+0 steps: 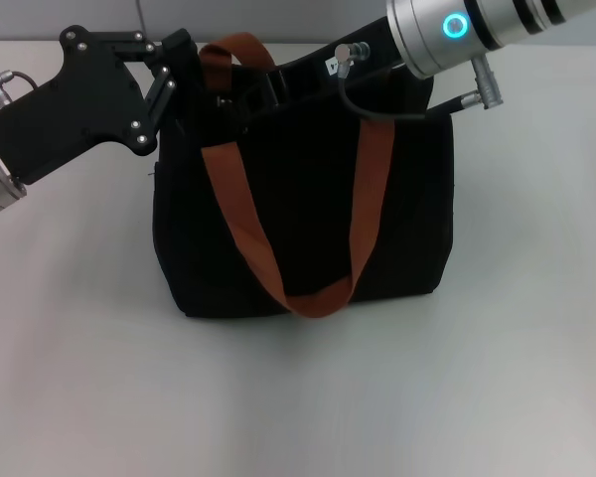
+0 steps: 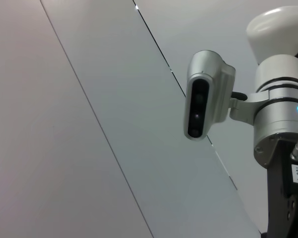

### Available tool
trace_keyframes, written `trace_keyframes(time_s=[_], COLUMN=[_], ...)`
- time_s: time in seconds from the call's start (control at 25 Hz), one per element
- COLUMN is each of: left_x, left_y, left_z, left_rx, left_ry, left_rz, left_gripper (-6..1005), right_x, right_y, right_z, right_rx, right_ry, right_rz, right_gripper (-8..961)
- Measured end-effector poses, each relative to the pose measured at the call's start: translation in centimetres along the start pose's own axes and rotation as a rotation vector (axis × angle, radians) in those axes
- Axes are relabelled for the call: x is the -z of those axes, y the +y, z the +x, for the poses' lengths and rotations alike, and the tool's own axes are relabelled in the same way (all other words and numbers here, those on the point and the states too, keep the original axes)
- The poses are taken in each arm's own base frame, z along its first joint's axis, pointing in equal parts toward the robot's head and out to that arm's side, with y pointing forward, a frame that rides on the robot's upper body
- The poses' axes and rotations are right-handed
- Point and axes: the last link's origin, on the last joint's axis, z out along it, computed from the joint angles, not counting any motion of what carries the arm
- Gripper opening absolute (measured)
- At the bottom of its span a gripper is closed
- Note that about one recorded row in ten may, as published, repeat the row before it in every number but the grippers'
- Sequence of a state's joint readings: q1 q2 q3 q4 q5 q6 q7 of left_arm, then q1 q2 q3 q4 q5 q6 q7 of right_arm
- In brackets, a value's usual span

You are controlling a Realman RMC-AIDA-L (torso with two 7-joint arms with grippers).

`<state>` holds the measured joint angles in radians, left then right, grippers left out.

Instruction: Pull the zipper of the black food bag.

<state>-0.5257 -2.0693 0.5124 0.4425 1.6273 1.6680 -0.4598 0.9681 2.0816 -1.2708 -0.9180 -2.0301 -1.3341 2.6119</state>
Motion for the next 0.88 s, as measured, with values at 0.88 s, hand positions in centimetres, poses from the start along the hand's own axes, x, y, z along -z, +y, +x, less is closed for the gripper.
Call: trace_keyframes(time_s=[0.88], left_x=[0.1], left_y=[-0.2], left_z=[0.0], left_rx=[-0.003], left_ry=[0.003], left_rz=[0.017], left_gripper=[33], right_x=[0.3], right_y=[1.2], right_z=[-0.8], right_rx=[0.037], right_ry=[0.046], right_rz=[0.149], right_gripper=[-2])
